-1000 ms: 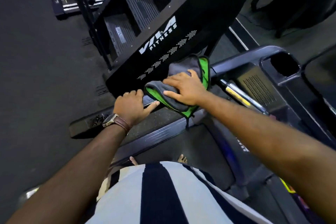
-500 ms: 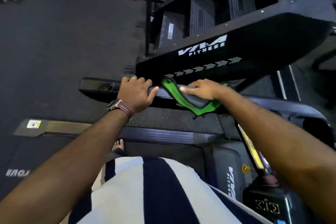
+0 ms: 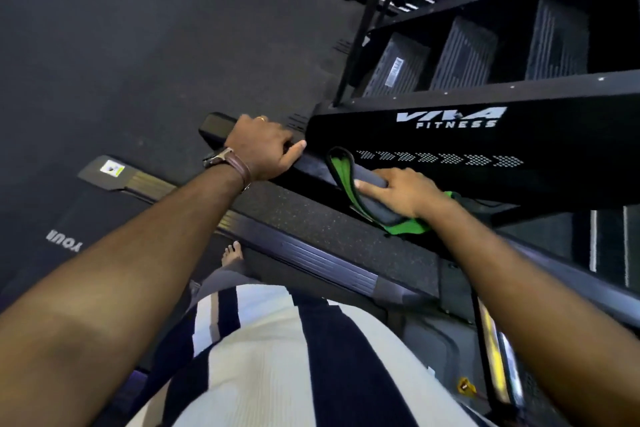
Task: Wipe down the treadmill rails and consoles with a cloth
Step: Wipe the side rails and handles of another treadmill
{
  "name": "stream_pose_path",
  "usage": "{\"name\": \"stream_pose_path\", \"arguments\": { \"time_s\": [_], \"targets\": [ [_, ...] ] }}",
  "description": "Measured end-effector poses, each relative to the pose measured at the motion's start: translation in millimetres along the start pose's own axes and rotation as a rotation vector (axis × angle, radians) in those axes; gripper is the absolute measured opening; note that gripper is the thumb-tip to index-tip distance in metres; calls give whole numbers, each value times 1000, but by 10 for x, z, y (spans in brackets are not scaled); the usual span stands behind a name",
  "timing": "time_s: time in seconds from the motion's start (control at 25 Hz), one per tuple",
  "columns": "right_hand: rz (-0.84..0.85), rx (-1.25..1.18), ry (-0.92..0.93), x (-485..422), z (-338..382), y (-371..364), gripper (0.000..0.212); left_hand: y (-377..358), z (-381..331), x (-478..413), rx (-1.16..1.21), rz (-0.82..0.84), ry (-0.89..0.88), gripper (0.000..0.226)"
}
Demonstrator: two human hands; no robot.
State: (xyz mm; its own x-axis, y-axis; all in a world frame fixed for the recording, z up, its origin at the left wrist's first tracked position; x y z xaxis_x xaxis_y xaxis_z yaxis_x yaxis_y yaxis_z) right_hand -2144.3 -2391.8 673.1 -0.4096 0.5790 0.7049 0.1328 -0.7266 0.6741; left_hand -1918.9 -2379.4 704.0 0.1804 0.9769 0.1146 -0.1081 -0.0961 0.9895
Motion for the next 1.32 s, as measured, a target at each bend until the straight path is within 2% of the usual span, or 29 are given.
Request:
{"name": "stream_pose_path", "arguments": {
  "time_s": [0.04,0.16,0.2,0.28,0.36,0.4,0.44,0.52,0.56,0.64,0.72,0.8,0.88,0.96,1.04,1.16,1.24,1.32],
  "targets": [
    [74,-147,-27,-105,74,-10,79,2,-7,-8,-5,7,-2,58],
    [384,-858,6,-428,452,-214,47,1,-4,4,1,1,-11,55],
    [408,-941,54,-471,511,-204,40,1,-2,-4,21,5,-15,53],
    [334,-766,186,-454,511,-88,40,-20,7,-19,53,30,-26,49],
    [249,-352,302,-316,458,-63,59,-19,18,-13,60,24,-23,50],
    [124,-127,305,-197,413,-33,64,-23,34,-12,56,26,-16,50],
    [-93,52,296,-71,375,39,63,-28,37,-19,53,33,-17,50],
    [-507,229,344,267,471,88,56,-46,8,-34,64,56,-51,49],
    [-610,284,381,346,555,34,53,-48,9,-38,82,71,-72,48],
    [-645,472,423,342,680,-206,53,-65,116,-73,101,101,-84,49],
    [-630,621,437,391,700,-434,55,-91,327,-88,51,108,-38,59],
    [-638,692,461,535,621,-578,51,-129,465,-89,31,105,11,66],
    [-605,754,517,672,573,-766,49,-146,496,-91,54,127,40,64],
    [-593,722,567,769,594,-765,53,-140,466,-98,62,150,36,63],
    [-669,695,480,640,724,-589,59,-122,488,-92,63,151,48,62],
    [-836,670,212,225,1009,-327,62,-118,486,-78,81,147,62,58],
    [-899,790,194,-21,1376,-439,56,-114,472,-87,89,148,69,57],
    [-862,933,285,-125,1636,-615,55,-127,490,-78,90,138,74,57]
  ]
}}
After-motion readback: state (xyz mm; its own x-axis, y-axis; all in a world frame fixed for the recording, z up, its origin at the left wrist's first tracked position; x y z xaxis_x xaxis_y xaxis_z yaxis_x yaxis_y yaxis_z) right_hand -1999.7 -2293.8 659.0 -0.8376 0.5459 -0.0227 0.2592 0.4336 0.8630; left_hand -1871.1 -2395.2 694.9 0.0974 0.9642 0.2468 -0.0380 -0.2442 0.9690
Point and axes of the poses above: each hand's wrist, its own x-axis away from the middle knuckle, its own y-axis out of the back of the hand, z = x × y, the point moved 10 cm from there along -x, towards the middle knuckle, and after that the axes turned 14 degrees about z, right-handed, at the moved point
